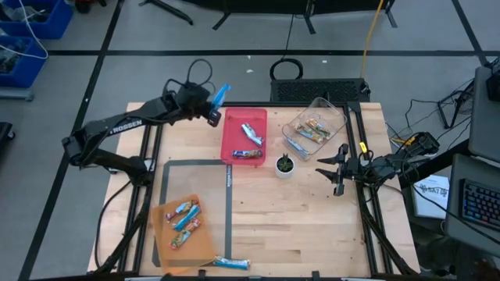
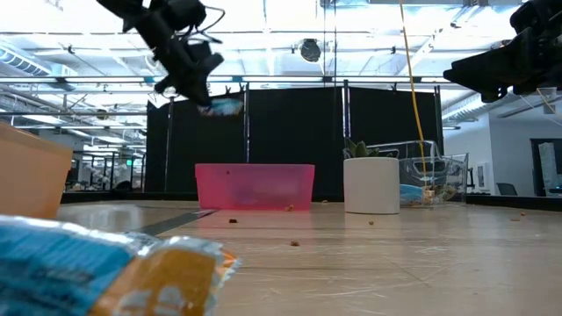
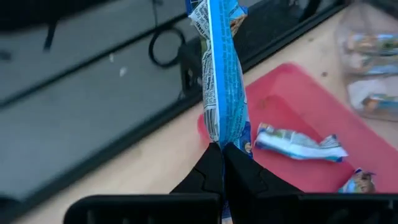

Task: Pick and place Granola Bars by type
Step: Put the blue granola bar into the red bin

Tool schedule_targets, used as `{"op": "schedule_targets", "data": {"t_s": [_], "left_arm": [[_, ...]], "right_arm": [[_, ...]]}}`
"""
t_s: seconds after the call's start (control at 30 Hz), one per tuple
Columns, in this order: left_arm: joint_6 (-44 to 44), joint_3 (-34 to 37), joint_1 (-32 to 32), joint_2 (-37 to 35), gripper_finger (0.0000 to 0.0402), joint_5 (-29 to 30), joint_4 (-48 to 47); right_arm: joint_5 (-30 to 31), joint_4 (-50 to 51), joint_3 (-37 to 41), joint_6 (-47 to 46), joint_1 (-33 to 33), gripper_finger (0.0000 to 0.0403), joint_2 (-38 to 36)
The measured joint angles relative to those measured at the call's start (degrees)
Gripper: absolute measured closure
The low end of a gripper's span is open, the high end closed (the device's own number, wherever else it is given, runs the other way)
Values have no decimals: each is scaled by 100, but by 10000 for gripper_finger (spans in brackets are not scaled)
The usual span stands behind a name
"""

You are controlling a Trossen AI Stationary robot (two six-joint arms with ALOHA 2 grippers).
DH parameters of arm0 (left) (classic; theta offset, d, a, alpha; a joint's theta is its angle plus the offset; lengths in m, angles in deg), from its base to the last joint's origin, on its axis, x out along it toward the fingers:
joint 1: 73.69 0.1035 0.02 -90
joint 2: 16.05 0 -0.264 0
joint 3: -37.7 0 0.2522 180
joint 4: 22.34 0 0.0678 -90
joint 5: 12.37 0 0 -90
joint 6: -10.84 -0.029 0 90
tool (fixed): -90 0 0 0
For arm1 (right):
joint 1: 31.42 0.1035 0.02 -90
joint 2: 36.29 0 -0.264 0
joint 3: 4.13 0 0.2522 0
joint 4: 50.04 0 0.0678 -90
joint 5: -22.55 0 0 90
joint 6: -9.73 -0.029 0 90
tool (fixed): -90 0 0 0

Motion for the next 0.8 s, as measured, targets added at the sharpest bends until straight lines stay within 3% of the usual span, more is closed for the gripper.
{"op": "schedule_targets", "data": {"t_s": [0.27, 0.47, 0.8], "left_arm": [[-1584, -762, -65, 37, 398, -371, -87], [-2688, -1069, -72, 87, 398, -1123, -192], [-3541, -1086, -230, 392, 398, -1626, -833]], "right_arm": [[1, 1, 1, 0, 0, 261, 0], [2, 0, 0, 1, 2, 261, 0], [1, 0, 0, 0, 0, 261, 1]]}}
